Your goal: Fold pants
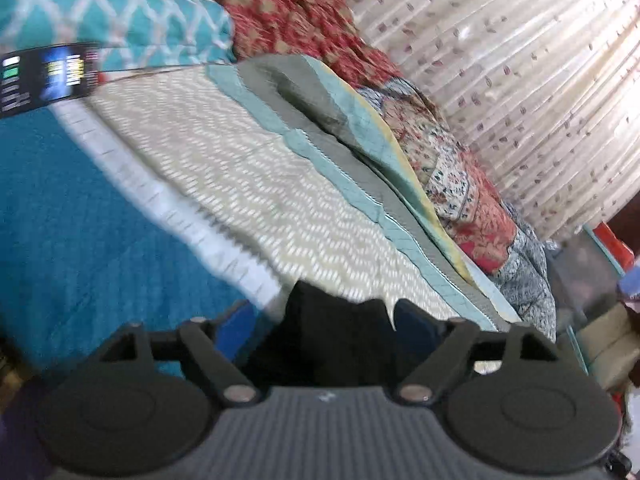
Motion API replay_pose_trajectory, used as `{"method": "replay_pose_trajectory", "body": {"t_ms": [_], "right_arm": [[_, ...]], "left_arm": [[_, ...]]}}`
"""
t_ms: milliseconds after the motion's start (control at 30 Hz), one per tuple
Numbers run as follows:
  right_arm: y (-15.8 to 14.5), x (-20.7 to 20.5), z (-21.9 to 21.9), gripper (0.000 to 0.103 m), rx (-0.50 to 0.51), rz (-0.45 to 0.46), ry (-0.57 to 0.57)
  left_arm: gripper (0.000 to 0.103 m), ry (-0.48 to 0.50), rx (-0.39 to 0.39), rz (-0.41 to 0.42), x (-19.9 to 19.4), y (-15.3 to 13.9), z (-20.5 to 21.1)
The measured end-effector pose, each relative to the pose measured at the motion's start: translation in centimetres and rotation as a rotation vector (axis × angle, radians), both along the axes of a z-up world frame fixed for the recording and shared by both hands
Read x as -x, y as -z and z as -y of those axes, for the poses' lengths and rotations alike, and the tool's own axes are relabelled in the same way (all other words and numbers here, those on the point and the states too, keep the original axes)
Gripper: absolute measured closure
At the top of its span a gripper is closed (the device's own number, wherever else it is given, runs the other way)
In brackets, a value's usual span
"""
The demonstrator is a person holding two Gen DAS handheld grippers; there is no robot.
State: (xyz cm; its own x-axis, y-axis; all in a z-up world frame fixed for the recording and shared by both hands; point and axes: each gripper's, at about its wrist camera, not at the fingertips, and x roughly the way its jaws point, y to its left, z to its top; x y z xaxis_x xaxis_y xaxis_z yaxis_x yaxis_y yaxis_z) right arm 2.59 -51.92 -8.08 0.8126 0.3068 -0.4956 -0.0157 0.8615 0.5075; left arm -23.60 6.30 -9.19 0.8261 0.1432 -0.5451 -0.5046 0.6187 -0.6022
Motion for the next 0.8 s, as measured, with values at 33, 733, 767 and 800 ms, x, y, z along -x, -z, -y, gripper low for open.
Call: {"method": "replay_pose_trajectory", "body": {"t_ms": [33, 733, 767, 800], "right_arm": [[0.4, -0.2, -2.7, 0.06, 0.0, -0.011, -0.096], [6.7, 4.2, -22.0, 0.057, 0.209, -0.169, -0.768], [5.8, 4.5, -21.8, 0.057, 0.175, -0.137, -0.79], [5.0, 4.8, -21.9, 0.057, 0.153, -0.113, -0.811]], "left_arm": [[0.019, 0.035, 0.003, -0.024, -1.6, 0.4, -0.8], [0.057, -0.05, -0.042, -0.097, -1.8, 5.2, 0.2], [0.044, -0.073, -0.031, -0.07, -0.7, 4.5, 0.1], [0.04, -0.097, -0.01, -0.05, 0.2, 3.8, -0.4]]}}
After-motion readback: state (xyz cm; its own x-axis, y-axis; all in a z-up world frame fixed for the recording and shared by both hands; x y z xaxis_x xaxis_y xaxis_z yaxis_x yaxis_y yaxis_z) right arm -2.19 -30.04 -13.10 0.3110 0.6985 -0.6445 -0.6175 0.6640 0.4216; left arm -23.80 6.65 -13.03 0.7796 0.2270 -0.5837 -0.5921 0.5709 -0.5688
